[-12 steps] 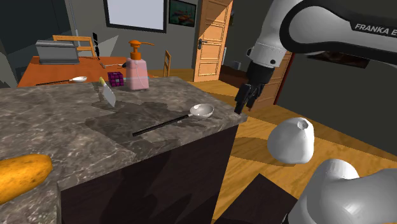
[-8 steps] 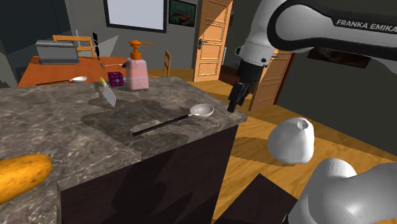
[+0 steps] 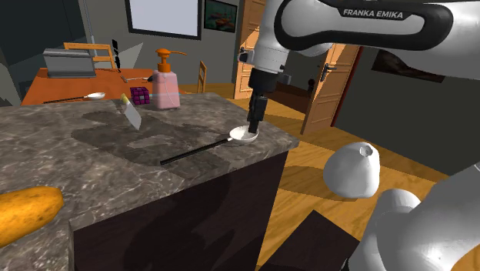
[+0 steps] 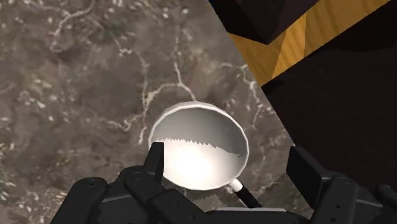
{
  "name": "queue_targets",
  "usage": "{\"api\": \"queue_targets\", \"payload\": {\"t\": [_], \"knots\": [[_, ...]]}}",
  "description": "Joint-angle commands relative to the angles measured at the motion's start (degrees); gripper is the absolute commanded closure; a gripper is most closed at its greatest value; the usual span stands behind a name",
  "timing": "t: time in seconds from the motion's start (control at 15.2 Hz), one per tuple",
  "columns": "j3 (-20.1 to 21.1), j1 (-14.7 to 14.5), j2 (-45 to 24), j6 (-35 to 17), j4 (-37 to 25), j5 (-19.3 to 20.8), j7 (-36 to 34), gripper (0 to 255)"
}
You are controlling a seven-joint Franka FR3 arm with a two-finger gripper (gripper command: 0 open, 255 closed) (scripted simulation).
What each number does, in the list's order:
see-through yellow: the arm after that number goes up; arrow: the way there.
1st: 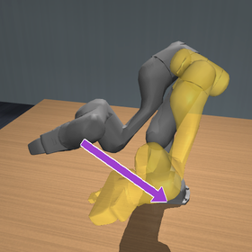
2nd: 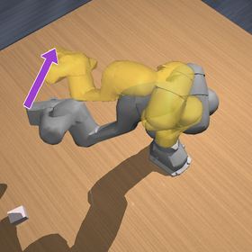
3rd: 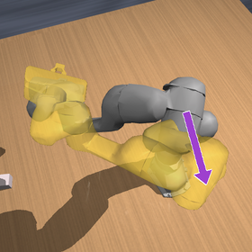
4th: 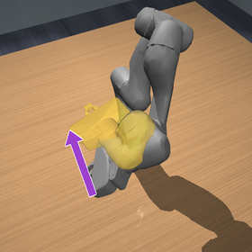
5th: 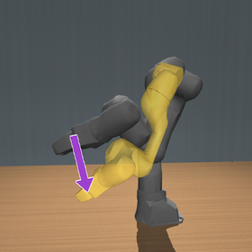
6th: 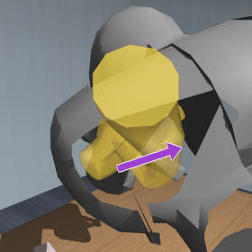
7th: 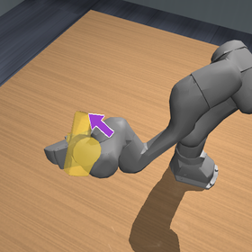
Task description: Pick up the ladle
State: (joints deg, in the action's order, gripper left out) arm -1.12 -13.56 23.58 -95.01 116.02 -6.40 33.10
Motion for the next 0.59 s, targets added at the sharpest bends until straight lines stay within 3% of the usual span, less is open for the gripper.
{"api": "queue_targets", "payload": {"t": [0.0,0.46,0.53], "knots": [[-0.1,-2.2,-4.3,0.1,-3.4,-0.5,6.7,0],[2.2,-8.3,-15.6,3.4,-14.9,-2.0,26.8,0],[2.2,-8.3,-15.4,2.6,-14.0,-2.0,26.9,0]]}}
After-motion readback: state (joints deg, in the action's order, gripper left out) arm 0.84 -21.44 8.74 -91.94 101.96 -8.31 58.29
